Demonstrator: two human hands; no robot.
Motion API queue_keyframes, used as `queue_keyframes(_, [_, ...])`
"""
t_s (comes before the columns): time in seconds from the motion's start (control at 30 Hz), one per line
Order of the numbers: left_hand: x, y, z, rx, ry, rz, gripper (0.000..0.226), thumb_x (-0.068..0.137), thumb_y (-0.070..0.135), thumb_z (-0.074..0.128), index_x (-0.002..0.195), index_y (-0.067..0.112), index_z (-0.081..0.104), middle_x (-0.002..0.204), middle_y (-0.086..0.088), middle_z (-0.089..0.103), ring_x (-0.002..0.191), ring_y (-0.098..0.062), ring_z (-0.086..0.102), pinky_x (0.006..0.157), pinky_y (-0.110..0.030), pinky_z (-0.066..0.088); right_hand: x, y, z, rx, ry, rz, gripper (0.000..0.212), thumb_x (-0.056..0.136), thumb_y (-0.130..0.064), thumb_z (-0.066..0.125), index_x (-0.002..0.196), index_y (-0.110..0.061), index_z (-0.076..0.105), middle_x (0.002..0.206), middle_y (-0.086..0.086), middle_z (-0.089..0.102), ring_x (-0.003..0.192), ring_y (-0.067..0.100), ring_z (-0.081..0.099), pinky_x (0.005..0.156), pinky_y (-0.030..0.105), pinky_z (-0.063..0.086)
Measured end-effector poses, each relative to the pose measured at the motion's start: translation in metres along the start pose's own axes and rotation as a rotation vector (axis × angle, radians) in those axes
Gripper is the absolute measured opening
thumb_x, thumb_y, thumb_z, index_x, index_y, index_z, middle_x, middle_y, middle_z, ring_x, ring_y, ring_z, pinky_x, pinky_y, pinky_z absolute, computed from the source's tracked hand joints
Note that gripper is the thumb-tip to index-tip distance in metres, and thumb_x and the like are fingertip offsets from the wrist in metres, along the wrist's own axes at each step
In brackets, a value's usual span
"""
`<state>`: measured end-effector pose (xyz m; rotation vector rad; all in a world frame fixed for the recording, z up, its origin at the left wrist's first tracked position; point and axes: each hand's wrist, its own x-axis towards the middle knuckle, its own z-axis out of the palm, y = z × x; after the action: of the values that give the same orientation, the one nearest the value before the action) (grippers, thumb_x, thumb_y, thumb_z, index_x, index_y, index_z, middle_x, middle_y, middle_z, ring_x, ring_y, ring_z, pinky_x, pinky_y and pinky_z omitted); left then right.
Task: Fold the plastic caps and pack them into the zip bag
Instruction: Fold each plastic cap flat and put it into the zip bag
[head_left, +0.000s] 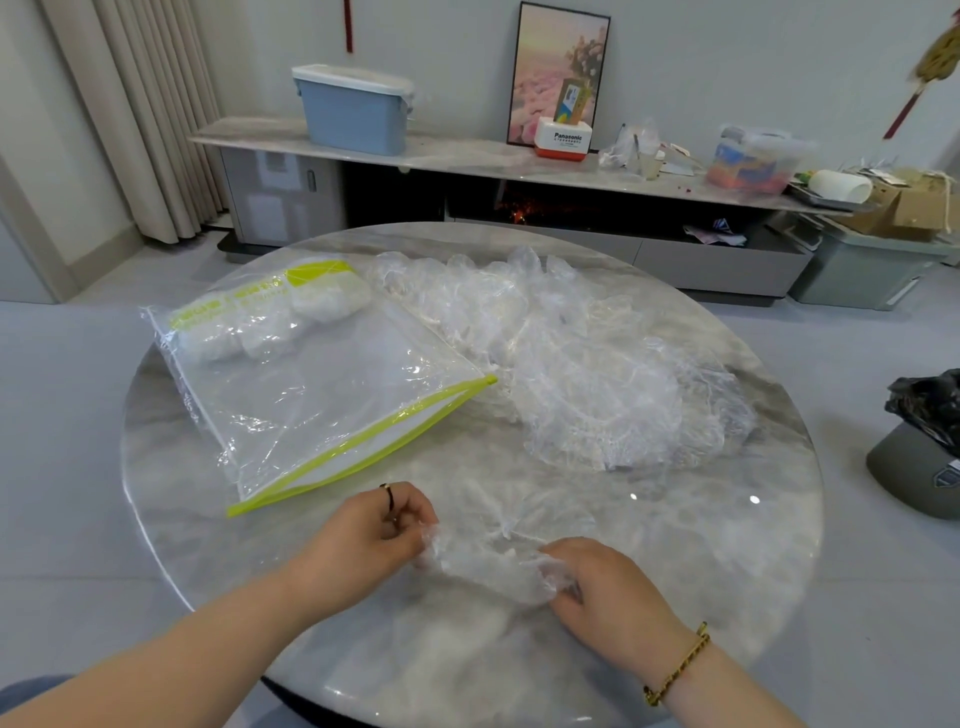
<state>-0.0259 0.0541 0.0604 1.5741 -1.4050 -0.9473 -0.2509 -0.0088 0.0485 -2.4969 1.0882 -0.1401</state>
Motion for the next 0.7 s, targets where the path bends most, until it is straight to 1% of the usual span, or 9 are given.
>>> queue_keyframes(0.1, [0.003,-0.007,-0.006,0.239,-0.053,-0.028,0.022,0.087,0.015,0.058,0.07,0.027,0.051,0.048,0.018,0.052,0.046,0.0,0.051,0.05,-0.011,0.035,-0.001,0.0,-0.003,0.077,-0.042,0.03,0.075,0.066,-0.062,0.022,0.11,-0.017,0.063,0.11,-0.005,0.06,0.107,0.007,0.049,0.088,0.014,0.035])
queue_keyframes(0.2, [0.004,-0.009,-0.008,0.352,-0.07,-0.082,0.023,0.091,0.012,0.056,0.072,0.024,0.051,0.046,0.017,0.051,0.038,0.0,0.05,0.048,-0.012,0.034,-0.004,-0.004,-0.005,0.232,-0.022,0.108,0.085,0.062,-0.087,0.029,0.074,-0.008,0.06,0.078,-0.001,0.059,0.079,0.0,0.052,0.073,0.016,0.038])
queue_keyframes(0.23, [0.006,-0.009,-0.007,0.372,-0.068,-0.103,0.017,0.091,0.013,0.057,0.075,0.018,0.053,0.047,0.015,0.051,0.036,0.0,0.048,0.046,-0.012,0.033,-0.003,-0.004,-0.006,0.281,0.047,0.169,0.069,0.071,-0.078,0.039,0.06,-0.01,0.049,0.063,-0.005,0.051,0.066,-0.001,0.051,0.063,0.016,0.036])
queue_keyframes(0.3, [0.007,-0.005,-0.006,0.413,-0.056,-0.139,0.011,0.089,0.018,0.06,0.081,0.013,0.054,0.052,0.012,0.049,0.036,0.0,0.046,0.044,-0.013,0.032,0.002,-0.003,-0.004,0.418,0.171,0.314,0.05,0.088,-0.037,0.057,0.051,-0.017,0.029,0.042,-0.009,0.032,0.043,0.003,0.039,0.048,0.018,0.027])
queue_keyframes(0.37, [0.007,-0.003,-0.005,0.457,-0.026,-0.175,0.016,0.086,0.021,0.062,0.08,0.022,0.048,0.058,0.008,0.044,0.043,-0.002,0.046,0.047,-0.015,0.033,0.007,-0.001,-0.003,0.49,0.289,0.395,0.048,0.089,-0.016,0.058,0.052,-0.018,0.028,0.041,-0.009,0.03,0.042,0.005,0.03,0.045,0.017,0.026])
queue_keyframes(0.43, [0.008,0.0,-0.004,0.485,0.076,-0.177,0.025,0.084,0.02,0.063,0.079,0.03,0.041,0.064,0.008,0.045,0.051,-0.003,0.041,0.05,-0.016,0.03,0.011,-0.001,-0.002,0.523,0.337,0.446,0.037,0.088,-0.012,0.058,0.056,-0.015,0.038,0.051,-0.009,0.037,0.051,0.005,0.034,0.048,0.015,0.031])
queue_keyframes(0.57, [0.005,0.003,0.0,0.573,0.366,0.396,0.011,0.076,0.024,0.053,0.085,0.029,0.049,0.068,0.018,0.04,0.063,-0.004,0.043,0.07,-0.019,0.034,0.018,-0.001,0.003,0.491,0.349,0.475,0.023,0.089,-0.01,0.053,0.066,-0.016,0.049,0.057,-0.003,0.048,0.052,0.009,0.044,0.05,0.016,0.035])
queue_keyframes(0.63, [0.003,0.003,0.012,0.597,0.275,0.643,0.005,0.081,0.028,0.048,0.087,0.029,0.049,0.081,0.017,0.05,0.077,-0.004,0.048,0.08,-0.016,0.032,0.02,-0.005,0.003,0.499,0.3,0.491,0.025,0.09,-0.012,0.051,0.067,-0.018,0.049,0.054,-0.004,0.05,0.041,0.004,0.044,0.045,0.014,0.037])
queue_keyframes(0.7, [0.003,0.004,0.025,0.653,0.111,0.71,0.021,0.096,0.033,0.034,0.09,0.03,0.054,0.091,0.013,0.063,0.089,-0.006,0.052,0.087,-0.02,0.034,0.022,-0.01,0.003,0.469,0.237,0.497,0.022,0.091,-0.015,0.05,0.071,-0.022,0.048,0.057,-0.007,0.05,0.041,0.003,0.046,0.046,0.012,0.037])
